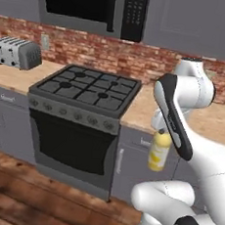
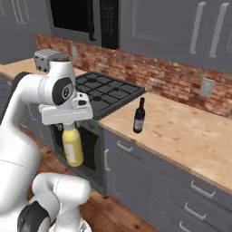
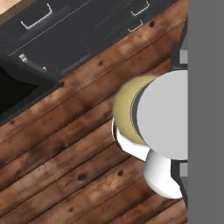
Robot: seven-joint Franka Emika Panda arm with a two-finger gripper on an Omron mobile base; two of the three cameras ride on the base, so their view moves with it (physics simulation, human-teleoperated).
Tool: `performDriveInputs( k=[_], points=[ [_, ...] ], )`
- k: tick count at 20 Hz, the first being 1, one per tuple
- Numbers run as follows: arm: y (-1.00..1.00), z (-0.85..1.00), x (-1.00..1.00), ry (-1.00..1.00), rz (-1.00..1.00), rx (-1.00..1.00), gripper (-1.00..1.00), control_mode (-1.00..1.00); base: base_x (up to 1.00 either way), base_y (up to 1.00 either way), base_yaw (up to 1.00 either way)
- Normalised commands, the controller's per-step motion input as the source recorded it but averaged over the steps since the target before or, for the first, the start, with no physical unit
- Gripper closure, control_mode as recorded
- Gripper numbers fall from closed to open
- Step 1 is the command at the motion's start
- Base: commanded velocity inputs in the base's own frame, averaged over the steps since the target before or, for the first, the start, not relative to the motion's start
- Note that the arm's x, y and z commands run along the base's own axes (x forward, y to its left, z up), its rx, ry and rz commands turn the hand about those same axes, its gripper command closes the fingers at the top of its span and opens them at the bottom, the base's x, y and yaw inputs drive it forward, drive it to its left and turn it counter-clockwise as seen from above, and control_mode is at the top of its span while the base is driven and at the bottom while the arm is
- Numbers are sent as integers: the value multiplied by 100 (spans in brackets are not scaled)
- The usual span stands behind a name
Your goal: There is a wine glass and glass cup on the dining counter. Place the wine bottle next to the wine glass and the juice bottle next to the glass cup.
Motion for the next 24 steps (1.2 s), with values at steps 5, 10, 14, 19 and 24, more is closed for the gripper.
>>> performDriveInputs(
  k=[5, 10, 14, 19, 24],
  points=[
    [0, 0, 0, 0, 0, 0, 100, 100, -11, 0, 100],
    [0, 0, 0, 0, 0, 0, 100, 100, -11, 0, 100],
    [0, 0, 0, 0, 0, 0, 100, 100, -10, 0, 100],
    [0, 0, 0, 0, 0, 0, 100, 100, -6, 2, 97],
    [0, 0, 0, 0, 0, 0, 100, 100, 0, 1, 86]
  ],
)
